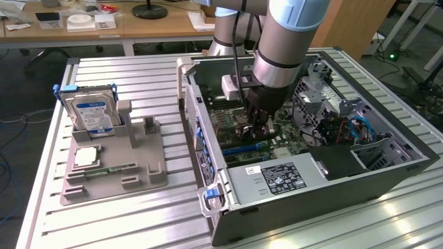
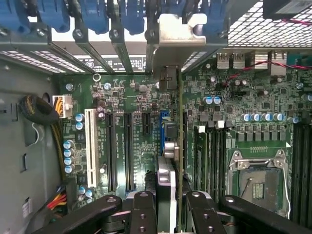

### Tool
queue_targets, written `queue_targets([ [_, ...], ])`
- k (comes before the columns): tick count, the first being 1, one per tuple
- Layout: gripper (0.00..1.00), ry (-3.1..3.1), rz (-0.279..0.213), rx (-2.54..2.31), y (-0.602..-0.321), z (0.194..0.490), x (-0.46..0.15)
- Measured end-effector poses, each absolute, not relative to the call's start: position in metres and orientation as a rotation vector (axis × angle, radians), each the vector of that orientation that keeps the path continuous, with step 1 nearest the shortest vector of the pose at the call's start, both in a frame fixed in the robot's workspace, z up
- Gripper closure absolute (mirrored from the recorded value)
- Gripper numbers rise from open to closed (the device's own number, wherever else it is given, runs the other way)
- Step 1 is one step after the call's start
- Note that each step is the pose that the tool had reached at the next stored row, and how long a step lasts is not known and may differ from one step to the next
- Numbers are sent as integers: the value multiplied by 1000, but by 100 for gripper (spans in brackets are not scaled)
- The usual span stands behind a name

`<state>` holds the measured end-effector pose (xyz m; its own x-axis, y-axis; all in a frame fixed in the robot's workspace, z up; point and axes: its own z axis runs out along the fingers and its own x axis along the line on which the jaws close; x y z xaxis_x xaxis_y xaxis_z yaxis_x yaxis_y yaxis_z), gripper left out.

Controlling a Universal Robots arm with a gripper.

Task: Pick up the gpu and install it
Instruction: 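Insert the gpu into the slot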

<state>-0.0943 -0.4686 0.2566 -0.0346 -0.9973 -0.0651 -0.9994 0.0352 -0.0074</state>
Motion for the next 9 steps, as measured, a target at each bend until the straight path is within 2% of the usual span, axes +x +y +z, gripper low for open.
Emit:
queue_targets([
  [9,72,2222,62,-2146,-469,250,-99],
])
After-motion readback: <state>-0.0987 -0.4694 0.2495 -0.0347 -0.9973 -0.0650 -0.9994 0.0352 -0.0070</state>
